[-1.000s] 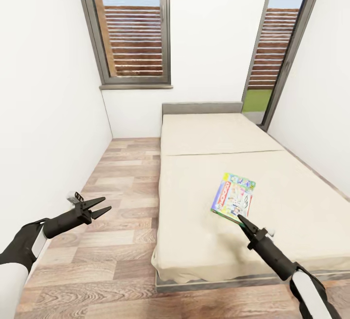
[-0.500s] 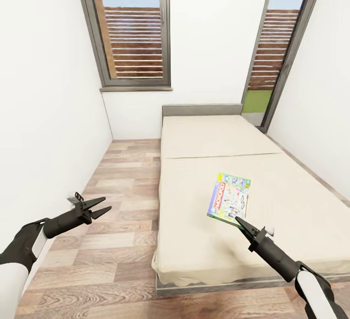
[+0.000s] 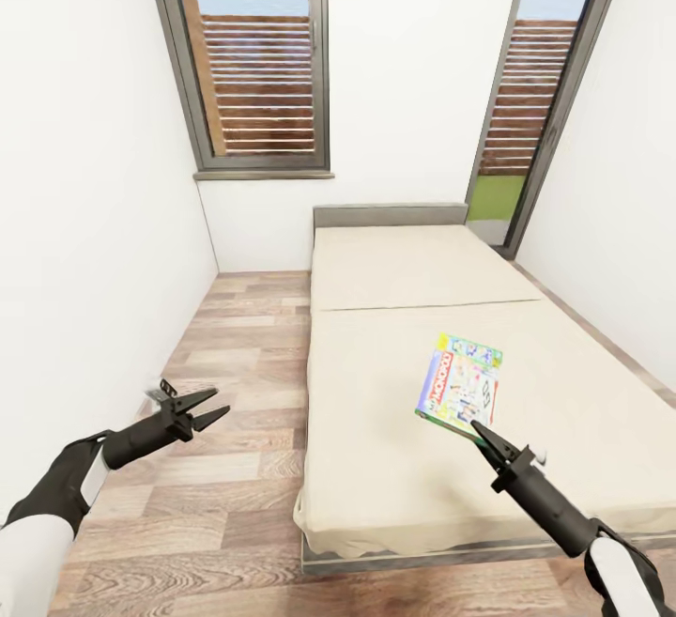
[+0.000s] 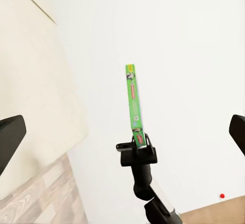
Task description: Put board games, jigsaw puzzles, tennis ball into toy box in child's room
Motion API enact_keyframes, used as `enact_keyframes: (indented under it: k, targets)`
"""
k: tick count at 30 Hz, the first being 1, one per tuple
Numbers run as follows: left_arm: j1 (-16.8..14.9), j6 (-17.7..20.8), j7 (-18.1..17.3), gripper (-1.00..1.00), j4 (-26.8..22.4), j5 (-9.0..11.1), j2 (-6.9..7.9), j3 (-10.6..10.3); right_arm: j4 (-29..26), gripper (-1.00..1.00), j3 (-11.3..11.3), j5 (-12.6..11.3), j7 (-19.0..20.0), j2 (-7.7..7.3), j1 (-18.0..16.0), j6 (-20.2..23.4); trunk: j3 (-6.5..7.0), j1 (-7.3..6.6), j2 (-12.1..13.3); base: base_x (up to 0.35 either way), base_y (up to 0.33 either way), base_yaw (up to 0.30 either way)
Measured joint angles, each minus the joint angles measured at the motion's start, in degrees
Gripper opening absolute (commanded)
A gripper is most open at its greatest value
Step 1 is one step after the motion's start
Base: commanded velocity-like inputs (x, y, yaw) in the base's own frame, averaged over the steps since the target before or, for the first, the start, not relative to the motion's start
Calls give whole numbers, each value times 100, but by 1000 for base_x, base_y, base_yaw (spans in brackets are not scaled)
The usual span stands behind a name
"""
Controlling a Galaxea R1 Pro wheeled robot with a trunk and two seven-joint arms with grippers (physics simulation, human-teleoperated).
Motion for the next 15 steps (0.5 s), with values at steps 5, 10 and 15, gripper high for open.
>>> enact_keyframes:
  k: [5,10,15]
  targets:
    - [-1,-96,28,100,160,7,-133,86,107,-100,-24,45,87,160,163,-211,0,0,0,0,0,0]
    - [-1,-131,42,100,289,9,-124,126,247,-100,-35,26,87,281,206,-416,2,0,0,0,0,-44]
    - [-2,-137,44,100,287,9,-125,130,252,-100,-36,27,84,277,207,-457,21,0,0,0,0,-206]
